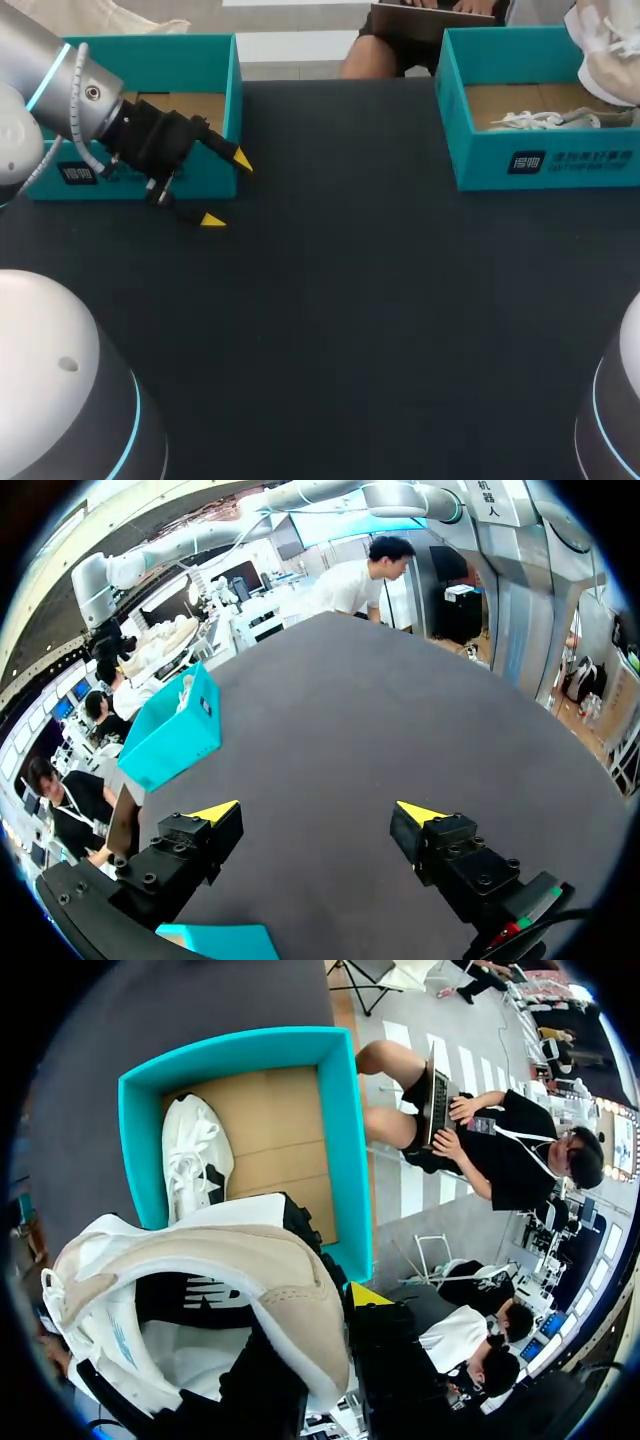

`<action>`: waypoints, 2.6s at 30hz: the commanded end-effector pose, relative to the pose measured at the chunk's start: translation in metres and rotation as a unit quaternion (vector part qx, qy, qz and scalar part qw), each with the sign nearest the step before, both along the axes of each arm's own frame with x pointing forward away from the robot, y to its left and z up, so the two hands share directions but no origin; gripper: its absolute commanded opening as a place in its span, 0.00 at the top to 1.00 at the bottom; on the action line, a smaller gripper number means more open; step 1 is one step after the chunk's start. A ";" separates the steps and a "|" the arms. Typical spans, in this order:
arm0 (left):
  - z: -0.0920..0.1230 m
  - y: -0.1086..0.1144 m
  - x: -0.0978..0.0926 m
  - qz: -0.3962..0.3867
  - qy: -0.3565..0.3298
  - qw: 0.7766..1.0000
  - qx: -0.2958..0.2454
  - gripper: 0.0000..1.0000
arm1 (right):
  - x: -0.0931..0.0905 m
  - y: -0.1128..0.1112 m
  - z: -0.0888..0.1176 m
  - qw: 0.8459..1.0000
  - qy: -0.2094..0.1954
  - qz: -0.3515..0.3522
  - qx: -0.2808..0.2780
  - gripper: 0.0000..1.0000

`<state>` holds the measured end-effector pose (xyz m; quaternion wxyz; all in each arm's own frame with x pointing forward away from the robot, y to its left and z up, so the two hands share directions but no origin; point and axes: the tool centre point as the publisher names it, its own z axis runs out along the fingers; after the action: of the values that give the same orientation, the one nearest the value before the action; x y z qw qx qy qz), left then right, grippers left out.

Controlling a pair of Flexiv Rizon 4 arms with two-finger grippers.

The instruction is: Take the shoe out of the shoebox, open the shoe tongue, remove and reinsert the insole, then place the shoe into the shoebox

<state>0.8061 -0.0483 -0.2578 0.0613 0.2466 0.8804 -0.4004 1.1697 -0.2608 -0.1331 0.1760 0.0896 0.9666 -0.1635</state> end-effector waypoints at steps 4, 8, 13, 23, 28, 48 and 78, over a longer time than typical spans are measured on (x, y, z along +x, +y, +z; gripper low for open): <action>0.000 0.000 0.000 0.000 0.000 1.000 0.001 0.00 | 0.009 0.001 0.004 1.000 0.014 -0.005 0.001 1.00; 0.000 0.000 0.000 0.000 0.000 1.000 0.001 0.00 | 0.009 0.001 0.004 1.000 0.014 -0.005 0.001 1.00; 0.000 0.000 0.000 0.000 0.000 1.000 0.001 0.00 | 0.024 -0.010 -0.003 0.999 -0.006 -0.045 0.006 1.00; 0.000 0.000 0.000 0.000 0.000 1.000 0.001 0.00 | 0.026 -0.032 -0.002 0.977 -0.021 -0.210 0.005 1.00; 0.000 0.000 0.000 0.000 0.000 1.000 0.001 0.00 | 0.018 -0.032 0.002 0.956 -0.040 -0.290 0.010 1.00; 0.000 0.000 0.000 0.000 0.000 1.000 0.001 0.00 | -0.032 -0.037 -0.007 0.803 -0.138 -0.579 0.027 1.00; 0.000 0.000 0.000 0.000 0.000 1.000 0.001 0.00 | -0.044 -0.031 -0.023 0.663 -0.218 -0.709 0.099 1.00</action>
<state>0.8059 -0.0483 -0.2577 0.0613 0.2468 0.8803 -0.4005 1.1352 -0.2930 -0.1531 0.1892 0.7724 0.5898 -0.1407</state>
